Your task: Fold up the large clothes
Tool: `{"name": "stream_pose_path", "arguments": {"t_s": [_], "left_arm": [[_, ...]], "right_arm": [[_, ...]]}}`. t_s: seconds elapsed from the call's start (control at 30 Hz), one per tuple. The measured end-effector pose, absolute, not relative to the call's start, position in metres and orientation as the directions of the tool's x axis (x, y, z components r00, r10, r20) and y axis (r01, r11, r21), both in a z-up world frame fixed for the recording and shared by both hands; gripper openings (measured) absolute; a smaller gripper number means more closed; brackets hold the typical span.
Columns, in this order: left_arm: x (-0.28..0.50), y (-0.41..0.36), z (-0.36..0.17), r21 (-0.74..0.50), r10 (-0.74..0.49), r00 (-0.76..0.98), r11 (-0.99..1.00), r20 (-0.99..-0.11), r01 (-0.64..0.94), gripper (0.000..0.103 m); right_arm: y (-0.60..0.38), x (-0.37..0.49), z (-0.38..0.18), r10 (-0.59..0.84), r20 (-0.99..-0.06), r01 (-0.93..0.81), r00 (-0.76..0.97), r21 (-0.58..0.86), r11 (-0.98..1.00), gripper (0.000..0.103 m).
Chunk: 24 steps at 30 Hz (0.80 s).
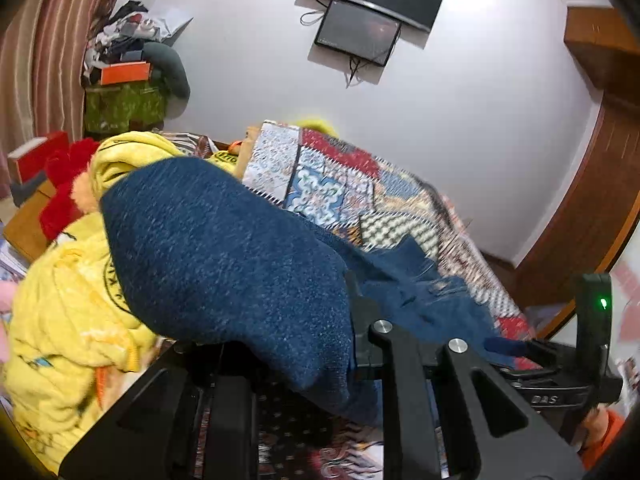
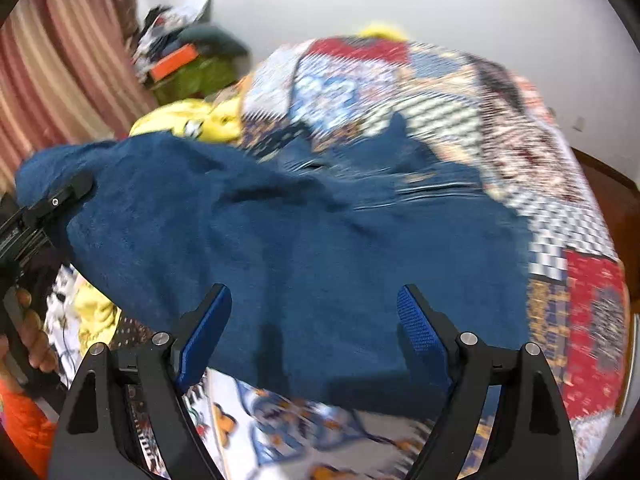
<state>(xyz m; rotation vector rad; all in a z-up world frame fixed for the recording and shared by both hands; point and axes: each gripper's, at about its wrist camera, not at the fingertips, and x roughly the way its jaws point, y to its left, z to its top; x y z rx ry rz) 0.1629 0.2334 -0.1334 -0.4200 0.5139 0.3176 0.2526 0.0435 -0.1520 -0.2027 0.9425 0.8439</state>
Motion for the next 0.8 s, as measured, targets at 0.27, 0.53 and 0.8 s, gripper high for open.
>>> {"name": "stream_pose_path", "arguments": {"t_s": [0.27,0.53,0.8], "left_arm": [[0.176,0.215,-0.137,-0.205,0.205,0.815,0.908,-0.543,-0.365,0.018],[0.22,0.168,-0.104,-0.157,0.142,0.852,0.955,-0.504,-0.252,0.018],[0.28,0.04,-0.095,0.004,-0.03,0.86,0.999,-0.51,0.037,0.017]], "right_arm": [[0.086,0.263,-0.208,0.474,-0.862,-0.739,0.179,0.2,0.644,0.083],[0.018,0.283,-0.178,0.554,-0.8,-0.657,0.232,0.291,0.695,0.083],[-0.096,0.309,-0.141,0.484,-0.747,-0.487,0.456,0.246,0.838,0.083]]}}
